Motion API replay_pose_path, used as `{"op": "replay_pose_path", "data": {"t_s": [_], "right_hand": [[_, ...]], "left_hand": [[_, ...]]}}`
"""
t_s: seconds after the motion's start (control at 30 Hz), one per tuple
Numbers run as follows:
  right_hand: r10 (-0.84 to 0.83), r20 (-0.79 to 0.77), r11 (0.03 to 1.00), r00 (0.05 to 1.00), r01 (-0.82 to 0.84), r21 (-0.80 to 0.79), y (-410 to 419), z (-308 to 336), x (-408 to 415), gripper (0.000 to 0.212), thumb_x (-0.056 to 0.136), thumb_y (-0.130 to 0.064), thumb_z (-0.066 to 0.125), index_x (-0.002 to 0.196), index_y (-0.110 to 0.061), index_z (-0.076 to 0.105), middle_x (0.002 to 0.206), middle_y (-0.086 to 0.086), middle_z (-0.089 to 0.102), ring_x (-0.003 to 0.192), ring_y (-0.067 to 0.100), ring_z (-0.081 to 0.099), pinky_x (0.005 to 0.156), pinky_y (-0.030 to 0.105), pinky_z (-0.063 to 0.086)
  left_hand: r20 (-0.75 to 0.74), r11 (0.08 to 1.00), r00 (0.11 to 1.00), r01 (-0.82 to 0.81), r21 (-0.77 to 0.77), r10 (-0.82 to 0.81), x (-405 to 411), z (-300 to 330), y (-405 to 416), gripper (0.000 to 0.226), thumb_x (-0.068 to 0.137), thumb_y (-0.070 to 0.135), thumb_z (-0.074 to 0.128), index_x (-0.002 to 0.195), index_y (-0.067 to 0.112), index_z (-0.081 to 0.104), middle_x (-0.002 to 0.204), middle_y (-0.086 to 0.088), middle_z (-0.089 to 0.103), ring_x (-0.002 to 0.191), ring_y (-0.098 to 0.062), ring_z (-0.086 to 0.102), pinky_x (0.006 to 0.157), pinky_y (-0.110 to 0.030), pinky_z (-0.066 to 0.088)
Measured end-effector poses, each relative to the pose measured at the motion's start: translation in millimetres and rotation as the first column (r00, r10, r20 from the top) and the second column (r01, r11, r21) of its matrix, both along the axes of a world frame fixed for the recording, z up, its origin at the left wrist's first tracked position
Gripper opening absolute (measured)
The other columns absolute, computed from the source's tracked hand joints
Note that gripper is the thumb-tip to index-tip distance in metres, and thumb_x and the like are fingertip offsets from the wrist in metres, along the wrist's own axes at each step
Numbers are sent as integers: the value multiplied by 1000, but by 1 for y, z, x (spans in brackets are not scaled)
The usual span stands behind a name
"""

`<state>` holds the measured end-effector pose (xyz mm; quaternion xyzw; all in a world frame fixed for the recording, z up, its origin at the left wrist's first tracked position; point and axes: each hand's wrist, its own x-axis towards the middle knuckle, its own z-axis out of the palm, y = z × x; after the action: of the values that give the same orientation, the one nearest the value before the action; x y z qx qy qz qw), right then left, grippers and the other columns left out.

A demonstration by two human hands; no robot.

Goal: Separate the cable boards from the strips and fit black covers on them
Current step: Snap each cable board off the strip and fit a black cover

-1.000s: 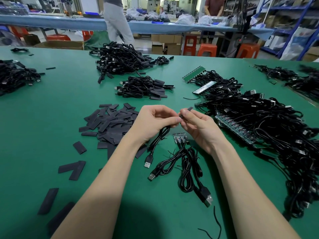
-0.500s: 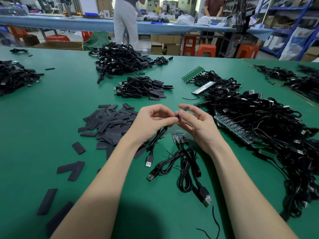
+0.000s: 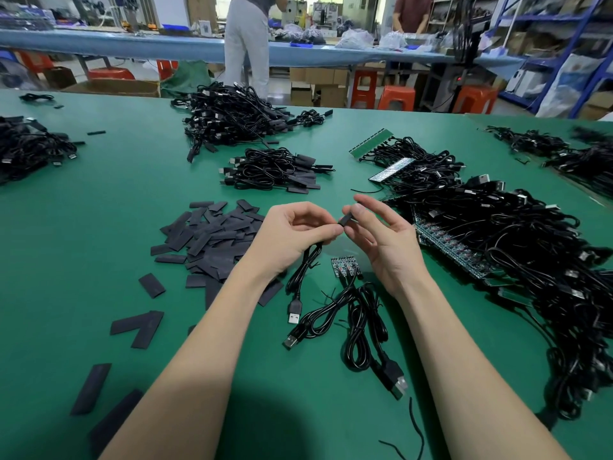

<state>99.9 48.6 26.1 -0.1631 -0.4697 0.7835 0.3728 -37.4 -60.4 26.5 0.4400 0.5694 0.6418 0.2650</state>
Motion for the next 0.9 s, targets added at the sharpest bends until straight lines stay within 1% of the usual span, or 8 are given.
{"op": "replay_pose_path", "data": {"t_s": [0.23,0.37,0.53,0.63,0.7,0.77,0.83,0.9], "right_hand": [[-25,1,996,1000,25,-87,-1,-2,-4,25,73,-17,80,97,-13,78,94,14,77,81,17,73,73,23,58],[-18,-7,992,1000,17,-122,-2,-3,-4,18,73,-15,79,91,-13,81,94,16,77,83,18,74,74,24,60],[-8,-10,990,1000,7,-143,-2,-3,-3,24,73,-13,78,97,-9,77,94,17,76,84,19,74,76,25,60],[16,-18,981,1000,-19,-191,-1,-2,-3,22,74,-12,77,96,-9,78,97,17,76,86,19,75,72,23,60],[-6,-36,970,999,-3,-244,1,-1,-4,18,80,-9,75,99,-10,75,95,14,77,83,16,75,70,21,59],[-70,-56,953,996,50,-299,5,-1,-5,15,89,-8,72,103,-10,71,90,9,77,81,12,74,68,19,58],[-123,-71,939,990,93,-331,8,-1,-5,14,91,-9,70,105,-11,69,87,7,77,80,10,74,69,19,58],[-146,-76,935,986,113,-337,11,-2,-3,15,91,-9,71,106,-11,69,87,7,76,80,11,74,69,19,58]], "left_hand": [[-3,999,999,-40,31,40,5,-1,3,9,79,10,84,81,10,75,75,-8,75,66,-16,68,72,-22,56],[-3,998,999,-37,45,37,9,-1,4,8,79,8,83,81,8,75,74,-8,75,64,-16,67,71,-22,56],[-14,999,999,-33,43,33,8,-2,3,9,79,12,85,81,12,76,76,-10,76,66,-16,69,71,-22,56],[-19,1000,1000,-2,18,2,6,-2,5,10,79,15,85,81,16,75,80,-8,76,71,-16,70,74,-22,56],[-46,999,999,-19,-33,17,3,-2,7,14,79,20,85,86,20,73,88,-1,77,80,-13,71,80,-22,56],[-106,991,994,-39,-131,25,2,-3,7,25,77,30,87,95,23,70,100,6,75,89,-9,72,86,-23,55],[-200,967,980,-57,-249,7,1,-5,6,35,75,40,86,102,29,68,105,11,71,90,-5,70,86,-21,55],[-238,941,971,-65,-332,-16,1,-6,6,37,74,43,87,103,32,67,104,10,68,85,-7,69,86,-24,55]]}}
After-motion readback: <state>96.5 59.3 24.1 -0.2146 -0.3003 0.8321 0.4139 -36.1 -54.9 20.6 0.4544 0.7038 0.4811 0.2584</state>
